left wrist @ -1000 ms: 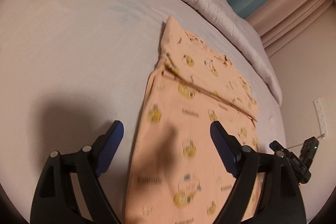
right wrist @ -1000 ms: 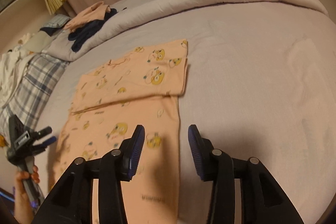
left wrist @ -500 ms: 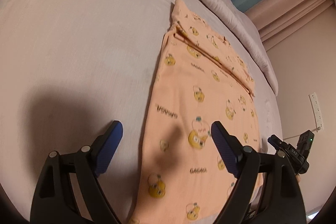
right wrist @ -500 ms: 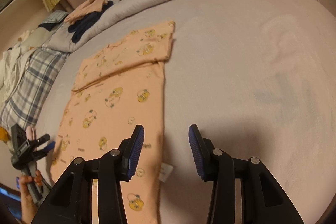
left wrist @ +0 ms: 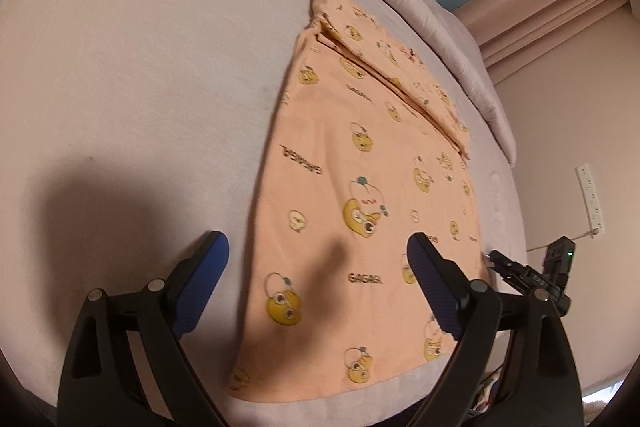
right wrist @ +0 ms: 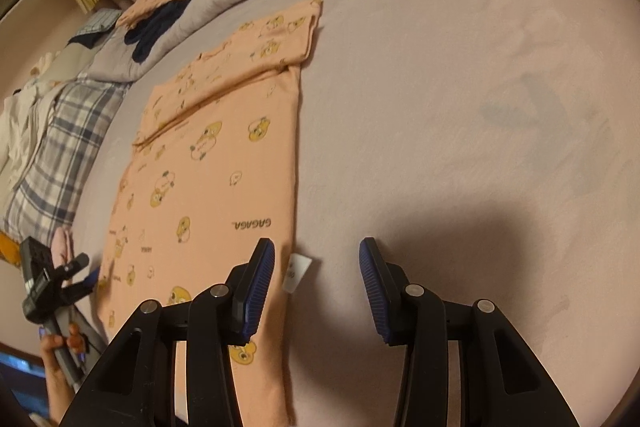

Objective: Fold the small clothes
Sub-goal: 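Move both tools down to the shirt hem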

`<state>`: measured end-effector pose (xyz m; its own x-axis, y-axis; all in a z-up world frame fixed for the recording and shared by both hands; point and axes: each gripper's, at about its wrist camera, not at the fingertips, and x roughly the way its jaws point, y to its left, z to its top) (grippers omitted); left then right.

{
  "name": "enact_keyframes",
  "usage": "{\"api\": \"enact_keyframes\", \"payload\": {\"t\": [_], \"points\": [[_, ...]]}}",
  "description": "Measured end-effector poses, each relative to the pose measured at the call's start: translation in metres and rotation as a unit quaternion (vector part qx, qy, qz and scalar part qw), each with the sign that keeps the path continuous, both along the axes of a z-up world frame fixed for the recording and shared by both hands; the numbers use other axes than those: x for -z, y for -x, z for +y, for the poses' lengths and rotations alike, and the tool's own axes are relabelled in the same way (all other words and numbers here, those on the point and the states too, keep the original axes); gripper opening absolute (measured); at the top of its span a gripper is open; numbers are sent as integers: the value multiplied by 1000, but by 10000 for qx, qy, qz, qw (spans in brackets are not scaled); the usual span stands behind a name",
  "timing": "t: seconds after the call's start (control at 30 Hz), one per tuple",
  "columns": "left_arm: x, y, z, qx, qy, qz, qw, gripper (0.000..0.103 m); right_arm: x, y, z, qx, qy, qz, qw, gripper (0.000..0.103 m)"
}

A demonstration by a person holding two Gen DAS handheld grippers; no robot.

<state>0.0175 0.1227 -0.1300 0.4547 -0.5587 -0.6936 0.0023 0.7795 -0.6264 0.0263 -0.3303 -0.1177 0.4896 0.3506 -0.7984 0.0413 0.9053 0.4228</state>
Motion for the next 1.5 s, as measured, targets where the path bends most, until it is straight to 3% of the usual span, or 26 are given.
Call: {"api": "enact_keyframes", "payload": {"t": [0.6,0.87,1.03,1.17,1.33,1.5], "points": [[1,23,-4,269,292,44,9992,91,8,21,9,-493,-401,216,9977,44],[7,25,10,193,883,144,9958,91,10,26,10,-580,-522,252,9966,44],[8,23,11,193,1025,179,9944,91,11,27,11,-663,-544,250,9960,44],[7,22,8,319,1022,203,9940,91,12,23,15,-725,-683,247,9947,51],[8,21,8,427,1069,234,9931,91,13,16,21,-840,-805,250,9929,52],[8,10,9,447,1134,246,9922,91,19,-5,18,-793,-1250,318,9885,52]]}}
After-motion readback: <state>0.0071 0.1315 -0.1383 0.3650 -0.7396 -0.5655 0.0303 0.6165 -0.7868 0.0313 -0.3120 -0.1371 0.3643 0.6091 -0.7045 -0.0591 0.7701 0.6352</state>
